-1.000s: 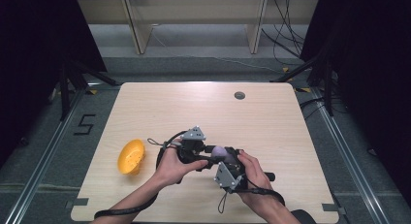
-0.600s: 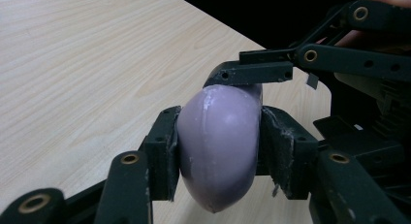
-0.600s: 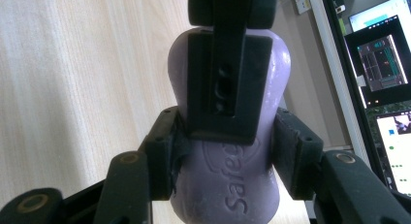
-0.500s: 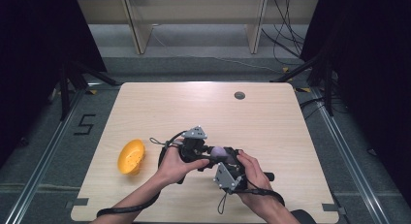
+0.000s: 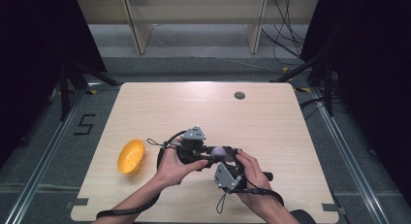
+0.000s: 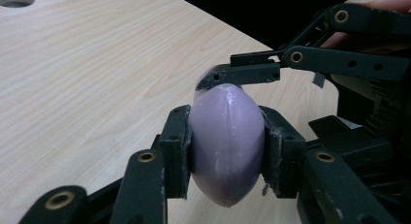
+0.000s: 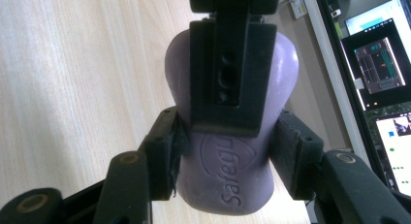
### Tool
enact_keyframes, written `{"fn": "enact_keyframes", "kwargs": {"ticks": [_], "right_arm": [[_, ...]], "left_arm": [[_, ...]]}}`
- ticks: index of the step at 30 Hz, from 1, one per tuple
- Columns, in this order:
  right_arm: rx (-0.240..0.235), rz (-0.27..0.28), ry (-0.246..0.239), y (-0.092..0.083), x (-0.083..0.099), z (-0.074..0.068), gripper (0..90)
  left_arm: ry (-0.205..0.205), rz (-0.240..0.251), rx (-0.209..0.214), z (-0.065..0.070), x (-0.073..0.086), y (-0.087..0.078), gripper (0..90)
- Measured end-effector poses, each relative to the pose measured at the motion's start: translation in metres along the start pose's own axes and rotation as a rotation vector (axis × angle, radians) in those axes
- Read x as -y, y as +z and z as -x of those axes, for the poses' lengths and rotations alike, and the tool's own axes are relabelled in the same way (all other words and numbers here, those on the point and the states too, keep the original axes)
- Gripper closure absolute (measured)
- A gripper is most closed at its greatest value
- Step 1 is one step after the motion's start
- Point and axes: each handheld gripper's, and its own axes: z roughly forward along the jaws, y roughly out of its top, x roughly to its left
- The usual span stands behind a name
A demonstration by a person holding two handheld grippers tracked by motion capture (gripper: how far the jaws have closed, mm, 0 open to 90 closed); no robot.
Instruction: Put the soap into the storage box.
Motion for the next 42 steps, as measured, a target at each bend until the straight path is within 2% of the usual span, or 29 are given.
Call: {"fn": "enact_keyframes", "kwargs": {"ticks": [2,4,5,6,10,12,14,15,17,18,20,22,23,25,26,27,29,30,31,32,34,36,37,39,42], "right_arm": [[0.003,0.001,-0.002,0.0,0.0,0.001,48.3],[0.009,-0.005,-0.018,0.001,0.0,0.003,39.3],[0.015,-0.011,-0.023,0.002,0.001,0.004,36.0],[0.008,-0.019,0.001,0.002,0.001,0.004,33.8],[0.009,-0.031,-0.005,0.002,0.004,0.005,28.1],[0.009,-0.036,-0.01,0.002,0.005,0.005,27.7],[0.016,-0.041,-0.035,0.001,0.005,0.007,27.5],[0.012,-0.042,-0.023,0.0,0.006,0.006,27.5],[0.008,-0.043,-0.028,-0.002,0.007,0.008,27.7],[0.013,-0.044,-0.03,-0.003,0.009,0.009,27.8],[0.003,-0.051,-0.01,-0.006,0.012,0.009,28.1],[0.012,-0.047,-0.026,-0.009,0.016,0.012,28.3],[0.015,-0.056,0.002,-0.011,0.018,0.012,28.4],[0.017,-0.057,0.057,-0.014,0.023,0.011,29.7],[0.019,-0.06,0.063,-0.015,0.025,0.012,30.1],[0.029,-0.062,0.076,-0.016,0.027,0.012,30.7],[0.033,-0.07,0.1,-0.018,0.032,0.013,31.9],[0.035,-0.078,0.115,-0.019,0.034,0.013,32.7],[0.03,-0.07,0.128,-0.018,0.036,0.014,33.2],[0.027,-0.081,0.181,-0.019,0.038,0.013,33.6],[0.034,-0.081,0.194,-0.02,0.04,0.015,34.1],[0.033,-0.084,0.211,-0.02,0.042,0.016,34.5],[0.033,-0.085,0.214,-0.021,0.043,0.016,34.6],[0.039,-0.09,0.211,-0.021,0.045,0.017,34.9],[0.029,-0.091,0.233,-0.021,0.047,0.016,35.0]], "left_arm": [[0.011,0.002,-0.009,0.001,0.0,0.0,58.9],[0.015,0.002,-0.022,0.0,-0.001,-0.001,58.8],[-0.002,0.011,-0.03,0.0,0.0,-0.001,58.9],[0.0,0.007,-0.038,0.0,0.0,-0.001,58.9],[0.0,0.013,-0.073,-0.001,0.002,-0.003,58.9],[0.009,0.01,-0.084,-0.001,0.003,-0.004,58.9],[0.008,0.011,-0.094,-0.002,0.003,-0.005,58.9],[0.004,0.031,-0.118,-0.001,0.004,-0.005,58.9],[0.016,0.032,-0.123,-0.003,0.004,-0.007,58.9],[0.012,0.036,-0.142,-0.002,0.004,-0.009,58.9],[0.013,0.029,-0.15,-0.003,0.004,-0.011,58.9],[0.009,0.061,-0.185,-0.003,0.006,-0.01,58.9],[0.017,0.051,-0.181,-0.005,0.006,-0.012,59.0],[0.003,0.055,-0.184,-0.005,0.008,-0.014,59.0],[0.017,0.054,-0.189,-0.006,0.008,-0.014,59.0],[0.008,0.072,-0.22,-0.005,0.009,-0.014,59.0],[0.014,0.058,-0.23,-0.005,0.007,-0.016,58.9],[0.001,0.058,-0.24,-0.005,0.006,-0.017,58.9],[0.005,0.072,-0.254,-0.004,0.006,-0.018,58.9],[0.013,0.064,-0.273,-0.003,0.005,-0.02,58.9],[0.009,0.092,-0.295,-0.002,0.006,-0.02,58.9],[0.001,0.092,-0.308,-0.001,0.007,-0.022,58.9],[0.009,0.097,-0.322,-0.001,0.009,-0.023,59.0],[-0.001,0.11,-0.345,0.0,0.012,-0.025,58.9],[-0.009,0.137,-0.371,0.001,0.018,-0.029,58.9]]}}
